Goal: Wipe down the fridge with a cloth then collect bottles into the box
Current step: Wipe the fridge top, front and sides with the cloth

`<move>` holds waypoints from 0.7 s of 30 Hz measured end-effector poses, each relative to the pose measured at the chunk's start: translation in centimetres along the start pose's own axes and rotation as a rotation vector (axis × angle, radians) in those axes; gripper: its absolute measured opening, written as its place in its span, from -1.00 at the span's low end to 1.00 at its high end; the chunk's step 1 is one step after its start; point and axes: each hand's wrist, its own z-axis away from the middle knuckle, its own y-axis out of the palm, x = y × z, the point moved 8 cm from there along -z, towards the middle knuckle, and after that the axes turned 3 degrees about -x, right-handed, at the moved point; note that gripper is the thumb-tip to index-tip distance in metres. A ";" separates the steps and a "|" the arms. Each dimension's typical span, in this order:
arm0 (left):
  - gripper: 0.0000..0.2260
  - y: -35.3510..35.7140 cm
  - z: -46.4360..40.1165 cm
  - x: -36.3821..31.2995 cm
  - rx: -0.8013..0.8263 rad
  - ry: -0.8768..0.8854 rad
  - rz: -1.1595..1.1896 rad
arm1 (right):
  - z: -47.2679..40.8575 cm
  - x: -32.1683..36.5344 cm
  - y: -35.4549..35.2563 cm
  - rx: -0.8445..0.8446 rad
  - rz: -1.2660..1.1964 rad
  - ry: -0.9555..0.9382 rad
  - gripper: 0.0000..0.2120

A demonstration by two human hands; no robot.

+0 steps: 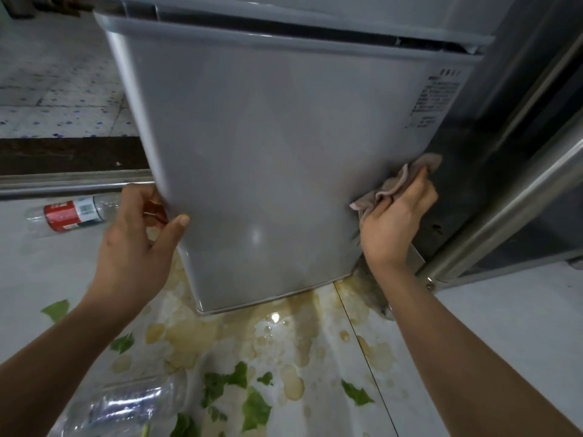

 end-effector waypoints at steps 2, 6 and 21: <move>-0.81 0.1 0.1 0.1 -0.009 0.011 0.021 | 1.2 -2.3 1.1 0.013 0.000 0.059 -0.27; -0.82 0.4 0.2 0.3 -0.015 0.016 0.057 | 4.7 -7.8 3.7 0.215 -0.047 0.275 -0.06; -0.88 3.0 2.5 4.3 0.125 -0.099 -0.050 | 16.4 1.2 7.1 0.383 -0.077 0.197 -0.31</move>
